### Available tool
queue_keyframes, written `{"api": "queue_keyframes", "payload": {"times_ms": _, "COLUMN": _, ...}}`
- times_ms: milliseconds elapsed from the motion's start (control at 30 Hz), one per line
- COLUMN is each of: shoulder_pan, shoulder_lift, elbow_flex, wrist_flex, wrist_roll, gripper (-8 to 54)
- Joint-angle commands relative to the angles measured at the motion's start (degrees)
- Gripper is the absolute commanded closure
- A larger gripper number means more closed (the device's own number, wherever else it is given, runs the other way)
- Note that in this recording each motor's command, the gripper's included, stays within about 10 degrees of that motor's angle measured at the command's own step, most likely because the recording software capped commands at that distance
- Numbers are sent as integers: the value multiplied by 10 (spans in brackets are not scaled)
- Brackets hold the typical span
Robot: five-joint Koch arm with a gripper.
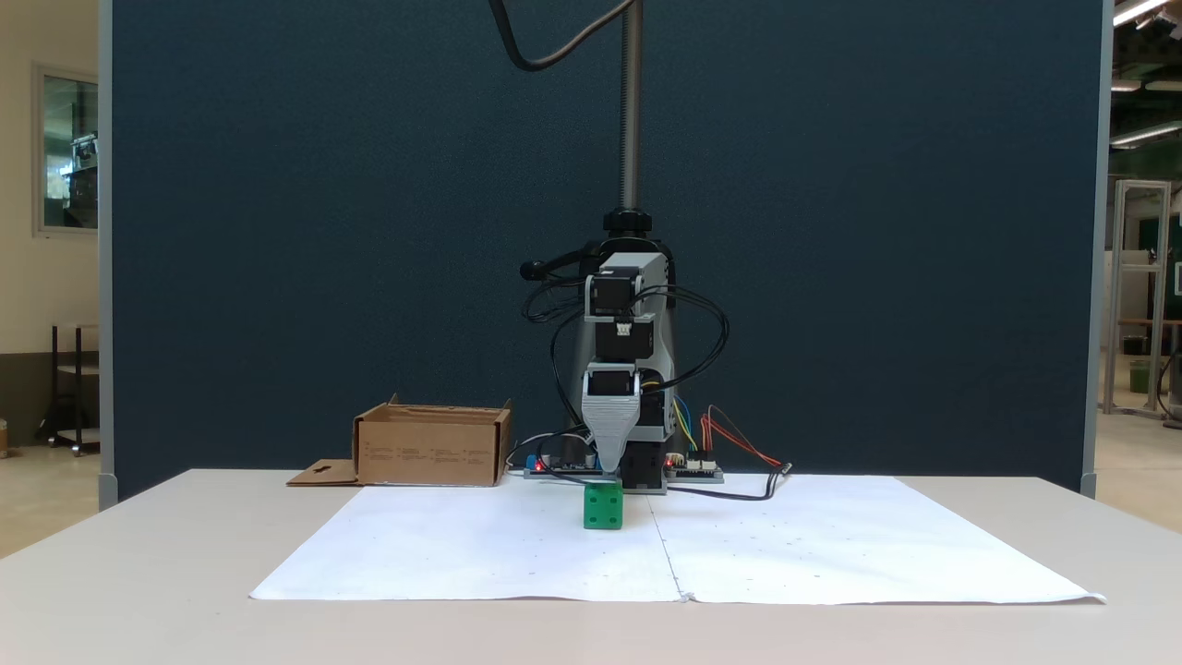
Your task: Grasp a green dice and put it in the bin.
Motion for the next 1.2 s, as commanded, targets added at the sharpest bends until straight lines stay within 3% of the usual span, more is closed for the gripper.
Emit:
{"api": "queue_keyframes", "payload": {"times_ms": 0, "shoulder_pan": 2, "shoulder_lift": 5, "elbow_flex": 6, "wrist_flex": -18, "wrist_roll": -35, "gripper": 8}}
{"api": "queue_keyframes", "payload": {"times_ms": 700, "shoulder_pan": 6, "shoulder_lift": 8, "elbow_flex": 98, "wrist_flex": -140, "wrist_roll": -58, "gripper": 4}}
{"api": "queue_keyframes", "payload": {"times_ms": 1167, "shoulder_pan": 4, "shoulder_lift": 70, "elbow_flex": 146, "wrist_flex": -179, "wrist_roll": -97, "gripper": 7}}
